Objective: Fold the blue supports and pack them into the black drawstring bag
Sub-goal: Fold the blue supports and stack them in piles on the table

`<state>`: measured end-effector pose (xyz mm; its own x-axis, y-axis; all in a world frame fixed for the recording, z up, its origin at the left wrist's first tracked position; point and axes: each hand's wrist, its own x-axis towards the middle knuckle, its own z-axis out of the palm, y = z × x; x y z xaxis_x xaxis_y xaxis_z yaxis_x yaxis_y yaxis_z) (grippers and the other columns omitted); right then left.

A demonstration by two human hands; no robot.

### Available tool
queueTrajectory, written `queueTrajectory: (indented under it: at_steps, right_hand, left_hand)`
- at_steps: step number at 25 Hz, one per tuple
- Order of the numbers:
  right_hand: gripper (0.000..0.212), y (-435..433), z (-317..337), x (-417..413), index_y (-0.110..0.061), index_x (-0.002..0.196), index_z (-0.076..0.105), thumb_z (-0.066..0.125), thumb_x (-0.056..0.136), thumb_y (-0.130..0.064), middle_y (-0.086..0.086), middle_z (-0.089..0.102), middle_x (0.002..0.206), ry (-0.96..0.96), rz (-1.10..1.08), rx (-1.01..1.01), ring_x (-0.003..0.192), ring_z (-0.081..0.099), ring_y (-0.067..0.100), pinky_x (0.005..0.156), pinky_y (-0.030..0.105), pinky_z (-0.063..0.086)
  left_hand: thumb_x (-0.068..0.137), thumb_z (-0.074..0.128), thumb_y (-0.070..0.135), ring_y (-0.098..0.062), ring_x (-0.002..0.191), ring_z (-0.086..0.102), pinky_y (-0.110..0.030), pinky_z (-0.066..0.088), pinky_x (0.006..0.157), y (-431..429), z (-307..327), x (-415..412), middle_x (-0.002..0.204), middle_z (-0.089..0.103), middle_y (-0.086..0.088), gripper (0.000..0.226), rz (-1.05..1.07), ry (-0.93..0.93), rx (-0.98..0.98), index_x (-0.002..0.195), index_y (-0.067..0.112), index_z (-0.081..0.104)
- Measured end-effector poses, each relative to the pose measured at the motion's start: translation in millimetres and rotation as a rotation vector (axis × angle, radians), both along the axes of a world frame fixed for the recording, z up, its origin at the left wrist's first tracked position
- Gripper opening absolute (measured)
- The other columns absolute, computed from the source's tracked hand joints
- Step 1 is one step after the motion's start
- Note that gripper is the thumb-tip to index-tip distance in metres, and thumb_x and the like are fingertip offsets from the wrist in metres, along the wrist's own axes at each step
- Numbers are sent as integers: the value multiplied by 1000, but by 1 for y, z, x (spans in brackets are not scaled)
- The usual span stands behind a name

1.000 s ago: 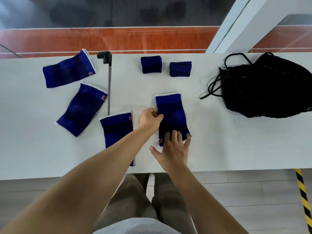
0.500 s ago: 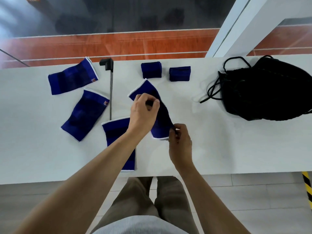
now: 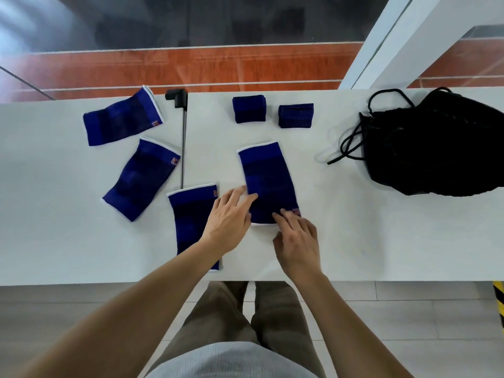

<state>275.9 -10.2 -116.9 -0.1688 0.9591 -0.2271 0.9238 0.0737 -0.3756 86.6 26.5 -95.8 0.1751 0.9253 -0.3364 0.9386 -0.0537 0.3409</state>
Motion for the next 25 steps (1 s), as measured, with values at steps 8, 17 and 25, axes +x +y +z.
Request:
queueTrajectory:
  at_steps: [8,17,25]
  right_hand:
    - [40,17,2,-1,-16,131,62,61,91,-17,6,63,135,-28,15,75,125,55,26,108,42,38]
    - [49,-10,1,-20,-16,139,57,61,91,-15,4,59,141,18,97,20,130,53,21,110,37,39]
    - [59,-8,19,-35,-27,145,46,65,90,-15,-5,44,154,220,265,-101,142,35,16,117,32,27]
  left_hand:
    - [87,68,28,-29,105,55,-44,49,93,-82,9,-87,118,60,-3,30,189,1,107,114,18,59]
    - [71,88,25,-35,126,57,-50,47,102,-141,-17,-64,145,56,-7,67,-182,72,60,132,26,61]
    - [98,53,11,-3,79,60,-9,44,69,-99,58,-49,96,66,8,15,237,-457,8,108,19,60]
